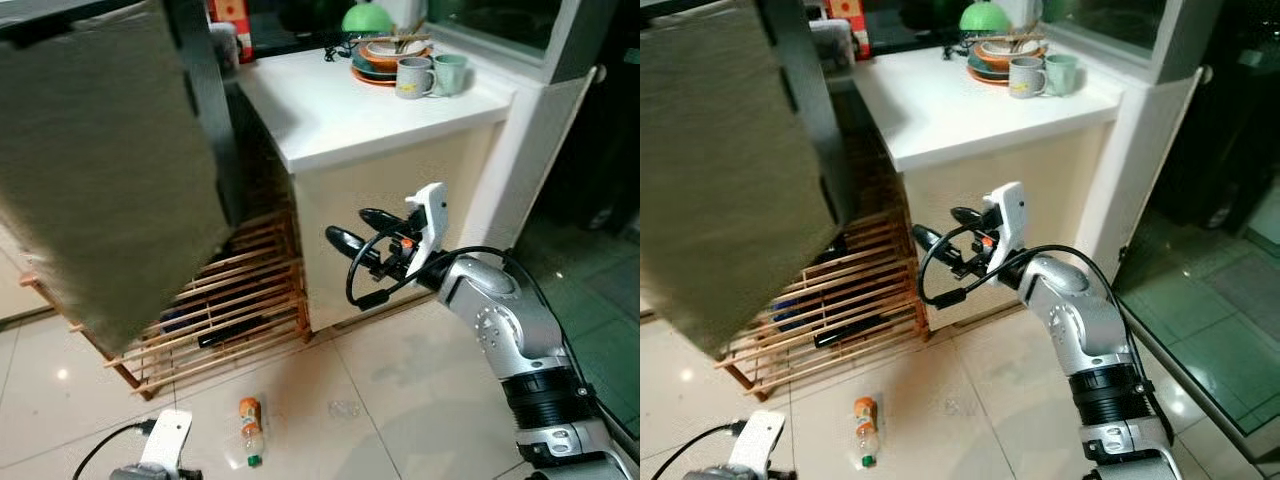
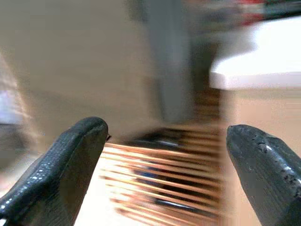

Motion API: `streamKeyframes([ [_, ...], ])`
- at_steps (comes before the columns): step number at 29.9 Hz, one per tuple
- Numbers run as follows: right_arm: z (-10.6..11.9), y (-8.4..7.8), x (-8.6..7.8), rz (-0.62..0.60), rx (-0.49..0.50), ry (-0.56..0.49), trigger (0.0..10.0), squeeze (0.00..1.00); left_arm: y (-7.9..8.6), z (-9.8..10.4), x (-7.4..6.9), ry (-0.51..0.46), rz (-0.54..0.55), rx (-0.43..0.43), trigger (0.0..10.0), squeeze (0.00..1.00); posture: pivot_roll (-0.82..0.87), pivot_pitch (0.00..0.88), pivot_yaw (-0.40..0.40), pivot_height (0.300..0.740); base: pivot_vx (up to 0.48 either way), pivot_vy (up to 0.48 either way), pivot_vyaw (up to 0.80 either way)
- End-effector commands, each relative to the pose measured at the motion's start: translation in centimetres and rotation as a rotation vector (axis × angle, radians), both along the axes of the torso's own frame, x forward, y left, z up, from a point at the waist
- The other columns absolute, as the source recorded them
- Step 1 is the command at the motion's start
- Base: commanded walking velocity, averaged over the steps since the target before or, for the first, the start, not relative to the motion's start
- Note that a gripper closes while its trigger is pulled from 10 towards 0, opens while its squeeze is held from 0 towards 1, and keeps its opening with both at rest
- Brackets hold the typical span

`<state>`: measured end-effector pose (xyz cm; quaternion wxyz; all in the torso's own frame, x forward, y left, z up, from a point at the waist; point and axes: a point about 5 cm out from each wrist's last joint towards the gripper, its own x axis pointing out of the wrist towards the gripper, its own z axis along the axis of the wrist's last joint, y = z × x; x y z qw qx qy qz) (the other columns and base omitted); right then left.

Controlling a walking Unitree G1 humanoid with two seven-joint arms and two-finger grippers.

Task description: Restocking fridge

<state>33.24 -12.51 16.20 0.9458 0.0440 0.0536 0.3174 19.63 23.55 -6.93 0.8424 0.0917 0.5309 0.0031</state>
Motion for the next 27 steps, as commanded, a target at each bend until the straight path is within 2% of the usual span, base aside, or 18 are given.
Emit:
streamKeyframes([
  [1,-1.8,-1.4,0.5,-0.2,-0.086,0.018,10.0,0.0,-0.2,2.3,3.8,-0.218,-0.048,0.05,10.0,0.0,-0.15,0.0,0.084,0.74,0.0,0.0,0.0],
  [5,-3.9,-2.2,0.3,-0.312,-0.115,0.051,10.0,0.0,1.7,7.6,8.2,-0.593,0.0,0.064,10.0,0.0,-0.14,0.0,0.078,0.74,0.0,0.0,0.0],
  [6,-4.1,-2.4,0.2,-0.326,-0.102,0.05,10.0,0.0,1.3,9.7,9.5,-0.714,-0.006,0.044,10.0,0.0,-0.13,0.0,0.073,0.74,0.0,0.0,0.0],
  [7,-4.1,-2.4,0.2,-0.326,-0.102,0.05,10.0,0.0,1.3,9.7,9.5,-0.714,-0.006,0.044,10.0,0.0,-0.13,0.0,0.073,0.74,0.0,0.0,0.0],
  [9,-4.2,-2.9,0.1,-0.365,-0.104,0.027,10.0,0.0,-0.2,14.4,11.4,-0.944,-0.007,-0.024,10.0,0.0,-0.12,0.0,0.067,0.74,0.0,0.0,0.0],
  [10,-4.2,-2.9,0.1,-0.365,-0.104,0.027,10.0,0.0,-0.2,14.4,11.4,-0.944,-0.007,-0.024,10.0,0.0,-0.12,0.0,0.067,0.74,0.0,0.0,0.0],
  [13,-4.1,-3.7,0.5,-0.421,-0.106,0.005,10.0,0.0,-2.3,18.2,12.2,-1.125,-0.014,-0.119,10.0,0.0,-0.11,0.0,0.056,0.74,0.0,0.084,0.0],
  [15,-4.0,-3.8,0.8,-0.431,-0.099,-0.003,10.0,0.0,-3.1,19.0,12.3,-1.163,-0.009,-0.137,10.0,0.0,-0.11,0.0,0.05,0.74,0.137,0.323,0.0],
  [19,-3.8,-3.5,1.1,-0.42,-0.101,-0.018,10.0,0.0,-3.8,19.2,12.1,-1.183,0.023,-0.163,10.0,0.0,-0.09,0.0,0.041,0.74,0.276,0.394,0.0],
  [27,-4.3,-2.7,1.5,-0.4,-0.078,-0.009,10.0,0.0,-4.0,19.1,10.0,-1.157,0.053,-0.217,10.0,0.0,-0.06,0.0,0.031,0.74,0.032,0.464,0.0],
])
